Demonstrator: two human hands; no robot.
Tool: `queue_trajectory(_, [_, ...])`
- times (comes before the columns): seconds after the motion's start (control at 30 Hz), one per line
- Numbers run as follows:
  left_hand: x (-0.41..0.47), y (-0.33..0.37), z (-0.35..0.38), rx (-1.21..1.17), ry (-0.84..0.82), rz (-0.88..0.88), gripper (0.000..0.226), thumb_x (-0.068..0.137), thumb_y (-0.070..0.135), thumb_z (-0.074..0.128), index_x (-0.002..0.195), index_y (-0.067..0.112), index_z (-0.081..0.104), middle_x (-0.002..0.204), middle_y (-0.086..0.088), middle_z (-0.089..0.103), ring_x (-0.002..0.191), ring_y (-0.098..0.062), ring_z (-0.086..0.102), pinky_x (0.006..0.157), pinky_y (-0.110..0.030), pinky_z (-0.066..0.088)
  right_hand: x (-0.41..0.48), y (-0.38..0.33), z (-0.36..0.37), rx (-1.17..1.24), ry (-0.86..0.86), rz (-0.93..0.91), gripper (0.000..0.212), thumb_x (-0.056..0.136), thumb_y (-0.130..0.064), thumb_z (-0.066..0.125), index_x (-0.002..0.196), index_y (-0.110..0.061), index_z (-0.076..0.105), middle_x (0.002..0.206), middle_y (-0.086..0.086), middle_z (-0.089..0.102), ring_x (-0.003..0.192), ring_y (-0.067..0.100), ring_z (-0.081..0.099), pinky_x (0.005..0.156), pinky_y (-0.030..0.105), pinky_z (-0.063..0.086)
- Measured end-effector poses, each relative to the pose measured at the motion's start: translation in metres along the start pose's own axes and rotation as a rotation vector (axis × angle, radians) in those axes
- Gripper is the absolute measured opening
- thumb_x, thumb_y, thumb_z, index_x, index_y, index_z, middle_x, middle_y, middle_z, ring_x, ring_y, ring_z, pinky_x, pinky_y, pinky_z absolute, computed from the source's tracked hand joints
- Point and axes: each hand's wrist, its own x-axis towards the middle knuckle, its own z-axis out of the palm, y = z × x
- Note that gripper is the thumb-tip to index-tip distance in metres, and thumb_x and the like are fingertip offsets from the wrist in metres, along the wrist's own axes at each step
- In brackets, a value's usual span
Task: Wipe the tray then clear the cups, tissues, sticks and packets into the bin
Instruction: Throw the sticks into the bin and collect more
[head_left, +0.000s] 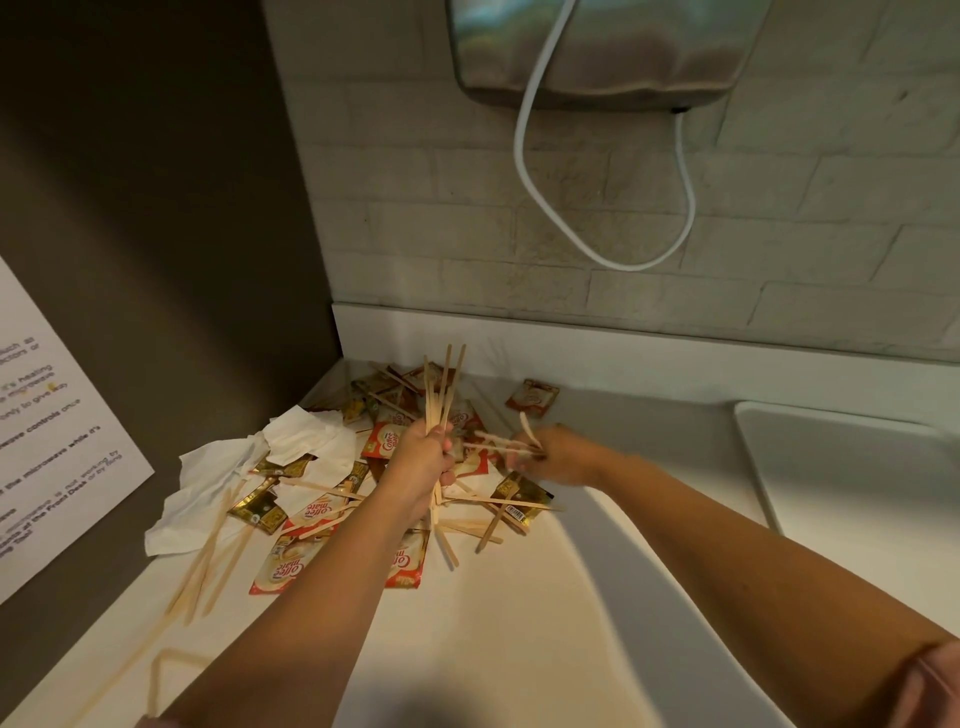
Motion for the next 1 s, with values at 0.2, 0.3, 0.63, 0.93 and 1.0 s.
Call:
queue_trajectory(0.2, [-0.006,0.002,-0.005,0.021,0.009,0.012,0.021,0.102,0.013,0.031,0.090,0.016,0.048,0.068,0.001,0.038,0.051,-0.009,0.030,0.040,-0.019,0.026,-0.004,-0.005,0.011,-0.206,-0.010,-0.041,0.017,0.090,-0.016,0.057,0.105,-0.013,0.066,0.107,0.008,0.066,0.086,0.012,0.050,0.073,0.024,0.038])
queue_trajectory(0.3, [-0.010,0.002,-0.009,0.015,0.008,0.014,0.021,0.102,0.013,0.030,0.091,0.014,0.048,0.068,0.001,0.038,0.051,-0.009,0.029,0.038,-0.017,0.027,-0.006,-0.004,0.013,-0.328,-0.008,0.011,0.018,0.094,-0.018,0.050,0.109,-0.012,0.059,0.112,0.009,0.061,0.092,0.019,0.053,0.074,0.027,0.039])
queue_trajectory(0.63, [-0.029,0.005,-0.008,0.028,-0.054,0.016,0.022,0.102,0.013,0.031,0.088,0.015,0.048,0.068,0.001,0.038,0.051,-0.008,0.028,0.040,-0.018,0.026,-0.031,-0.019,-0.007,0.186,0.201,0.156,0.011,0.100,-0.014,0.036,0.104,-0.012,0.046,0.092,0.012,0.057,0.079,0.021,0.055,0.063,0.026,0.043])
queue_trajectory(0.93, [-0.060,0.005,0.002,0.072,-0.225,0.036,0.024,0.102,0.010,0.029,0.084,0.013,0.044,0.067,0.000,0.037,0.050,-0.009,0.026,0.041,-0.019,0.023,-0.070,-0.068,0.002,0.864,0.247,0.052,0.035,0.103,-0.019,0.032,0.071,-0.011,0.045,0.054,0.007,0.051,0.037,0.010,0.041,0.039,0.020,0.032])
queue_trajectory(1.0, [-0.070,0.005,0.005,0.090,-0.265,0.046,0.024,0.102,0.010,0.028,0.084,0.014,0.044,0.067,0.000,0.037,0.050,-0.009,0.026,0.041,-0.019,0.023,-0.082,-0.076,0.006,0.929,0.250,0.042,0.036,0.103,-0.018,0.034,0.070,-0.011,0.046,0.055,0.007,0.050,0.034,0.008,0.040,0.038,0.019,0.031])
